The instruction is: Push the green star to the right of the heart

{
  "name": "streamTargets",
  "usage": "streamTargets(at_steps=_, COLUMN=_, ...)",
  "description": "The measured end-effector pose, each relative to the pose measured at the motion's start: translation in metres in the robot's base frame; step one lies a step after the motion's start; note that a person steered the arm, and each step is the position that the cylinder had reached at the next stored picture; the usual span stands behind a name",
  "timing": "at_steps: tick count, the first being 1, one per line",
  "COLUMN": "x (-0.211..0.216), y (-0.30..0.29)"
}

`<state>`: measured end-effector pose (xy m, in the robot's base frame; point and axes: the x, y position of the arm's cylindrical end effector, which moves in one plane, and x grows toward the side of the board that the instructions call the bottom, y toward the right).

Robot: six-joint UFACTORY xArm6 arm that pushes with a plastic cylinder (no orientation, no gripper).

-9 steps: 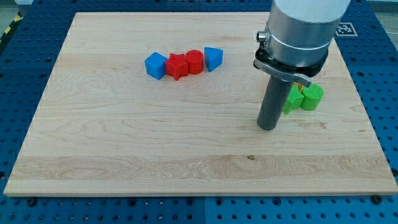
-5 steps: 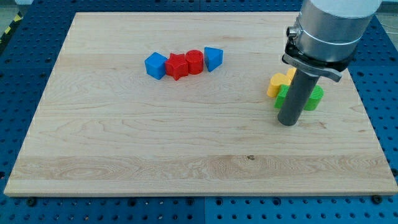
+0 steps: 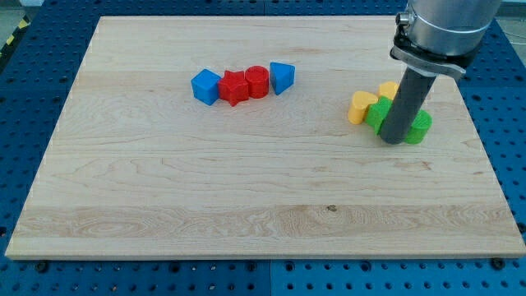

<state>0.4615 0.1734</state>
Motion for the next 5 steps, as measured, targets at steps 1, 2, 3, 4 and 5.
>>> streamTargets(at_steps=1, x=-0.001, y=0.0)
streamTargets(at_steps=2, x=-0.012, y=0.0)
streamTargets(at_steps=3, x=-0.015, y=-0.014)
streamTargets(at_steps=4, x=-0.015, y=-0.024)
streamTargets(at_steps=5, x=-0.025, y=-0.04)
